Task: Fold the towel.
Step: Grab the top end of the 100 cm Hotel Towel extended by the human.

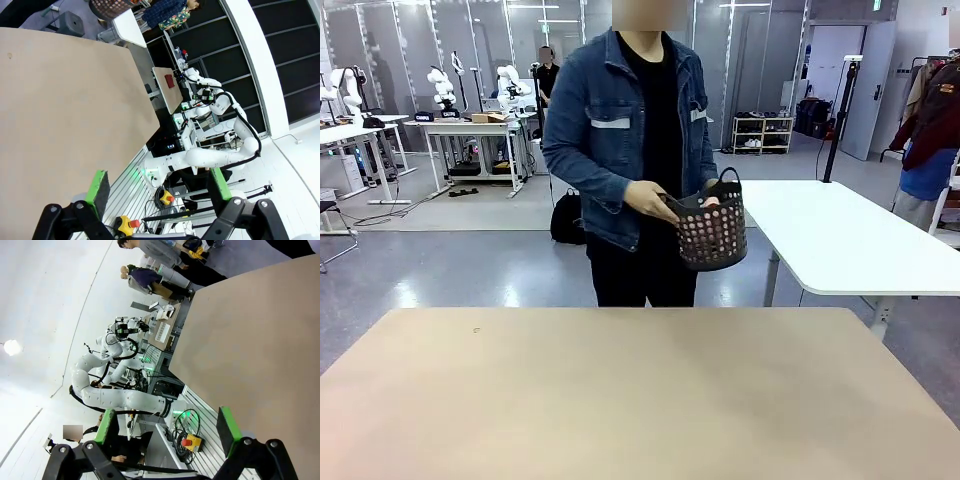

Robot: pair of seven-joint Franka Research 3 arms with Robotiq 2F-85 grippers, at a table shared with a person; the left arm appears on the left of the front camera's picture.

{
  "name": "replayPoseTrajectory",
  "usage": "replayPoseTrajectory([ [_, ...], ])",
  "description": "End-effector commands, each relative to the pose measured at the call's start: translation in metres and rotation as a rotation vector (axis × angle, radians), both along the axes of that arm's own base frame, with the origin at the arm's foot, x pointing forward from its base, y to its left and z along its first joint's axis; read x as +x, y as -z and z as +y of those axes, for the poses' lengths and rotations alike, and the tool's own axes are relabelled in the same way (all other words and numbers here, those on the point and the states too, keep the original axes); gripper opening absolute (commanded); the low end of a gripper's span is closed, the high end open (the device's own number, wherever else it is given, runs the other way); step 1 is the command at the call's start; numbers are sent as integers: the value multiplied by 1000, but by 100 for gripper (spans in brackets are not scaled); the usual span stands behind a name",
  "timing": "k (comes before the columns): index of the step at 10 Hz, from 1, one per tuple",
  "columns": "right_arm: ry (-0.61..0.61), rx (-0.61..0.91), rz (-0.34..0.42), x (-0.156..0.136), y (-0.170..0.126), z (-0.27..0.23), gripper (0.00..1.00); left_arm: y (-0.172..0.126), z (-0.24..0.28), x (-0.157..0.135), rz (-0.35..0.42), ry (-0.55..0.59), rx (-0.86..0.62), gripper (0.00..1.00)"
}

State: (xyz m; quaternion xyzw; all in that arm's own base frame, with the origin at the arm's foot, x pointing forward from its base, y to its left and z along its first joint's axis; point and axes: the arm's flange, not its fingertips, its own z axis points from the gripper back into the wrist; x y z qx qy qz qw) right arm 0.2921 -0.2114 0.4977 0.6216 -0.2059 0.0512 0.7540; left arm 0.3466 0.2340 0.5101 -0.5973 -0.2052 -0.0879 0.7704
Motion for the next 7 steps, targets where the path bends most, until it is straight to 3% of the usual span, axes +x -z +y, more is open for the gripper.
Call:
replayPoseTrajectory([
  [1, 1, 15, -6, 1, -4, -1, 100, 2, 0, -1, -9, 16, -9, 100],
  [7, 1, 15, -6, 1, -4, -1, 100, 2, 0, -1, -9, 16, -9, 100],
])
